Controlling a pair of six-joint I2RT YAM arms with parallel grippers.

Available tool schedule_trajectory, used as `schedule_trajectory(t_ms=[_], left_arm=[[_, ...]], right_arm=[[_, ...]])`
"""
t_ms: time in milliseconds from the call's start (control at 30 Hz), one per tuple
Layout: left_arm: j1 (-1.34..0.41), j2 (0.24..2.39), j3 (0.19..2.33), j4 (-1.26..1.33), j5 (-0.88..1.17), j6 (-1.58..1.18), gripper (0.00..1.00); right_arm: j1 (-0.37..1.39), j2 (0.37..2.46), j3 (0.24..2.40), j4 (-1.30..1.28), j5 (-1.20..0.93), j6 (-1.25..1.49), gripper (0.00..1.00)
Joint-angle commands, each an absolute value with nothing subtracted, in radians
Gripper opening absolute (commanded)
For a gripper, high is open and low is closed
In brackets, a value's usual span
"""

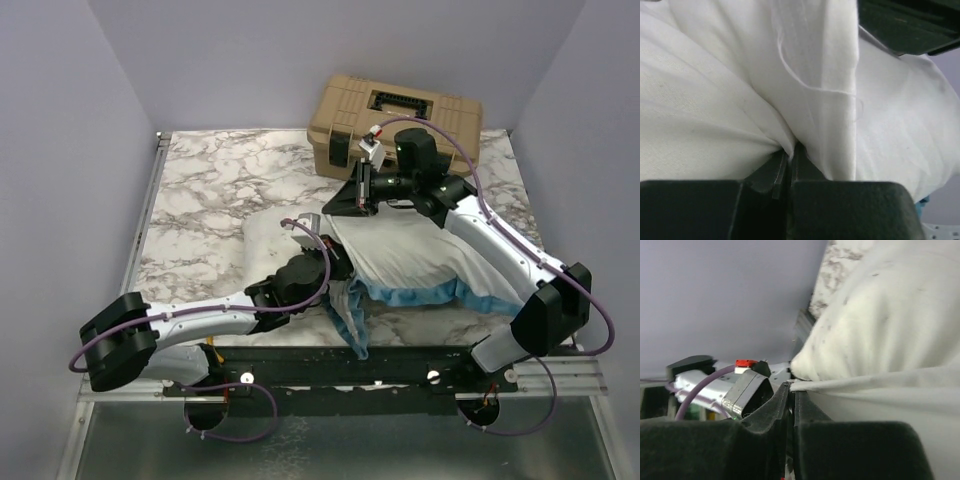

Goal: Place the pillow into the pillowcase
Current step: Stuff the pillow into the pillowcase.

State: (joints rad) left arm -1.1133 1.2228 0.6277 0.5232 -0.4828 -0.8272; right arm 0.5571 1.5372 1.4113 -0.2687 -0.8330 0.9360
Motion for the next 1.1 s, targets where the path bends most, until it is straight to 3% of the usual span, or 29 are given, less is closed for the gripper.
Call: schedule_trajectory(t_ms=[0,133,233,500,800,967,1067], left_arm=[[-1.128,1.32,0.661,0.631,-0.437,-0.789,0.0],[-1.082,1.376,0.671,0.631,-0.404,-0.832,0.0],[-1.021,1.381,0.667,0.627,-0.351,-0.897,0.0],[-0.913,1.446,0.785,0.447,-0.227,-1.029,0.0],[-0.904,1.513,0.876,0.384,-0.126,-1.048,0.0],[-0.899,1.519,0.891,0.383,-0.083,-1.067,0.0],[-0.896,1.508,0.889,0.384,-0.068,-1.071,0.0]], right_arm=[[0.572,1.459,1.453,-0.506,-0.595,0.659,0.19],[0.572,1.422,1.604,-0.812,-0.306,0.461,0.67],[0.571,1.373,1.659,-0.979,-0.137,0.363,0.83],[0.579,1.235,1.523,-1.181,-0.1,0.356,0.85],[0.684,1.201,1.287,-1.101,-0.151,0.381,0.73],[0.818,1.237,1.226,-1.017,0.104,0.407,0.76],[0.831,1.278,1.201,-0.94,0.295,0.392,0.7]])
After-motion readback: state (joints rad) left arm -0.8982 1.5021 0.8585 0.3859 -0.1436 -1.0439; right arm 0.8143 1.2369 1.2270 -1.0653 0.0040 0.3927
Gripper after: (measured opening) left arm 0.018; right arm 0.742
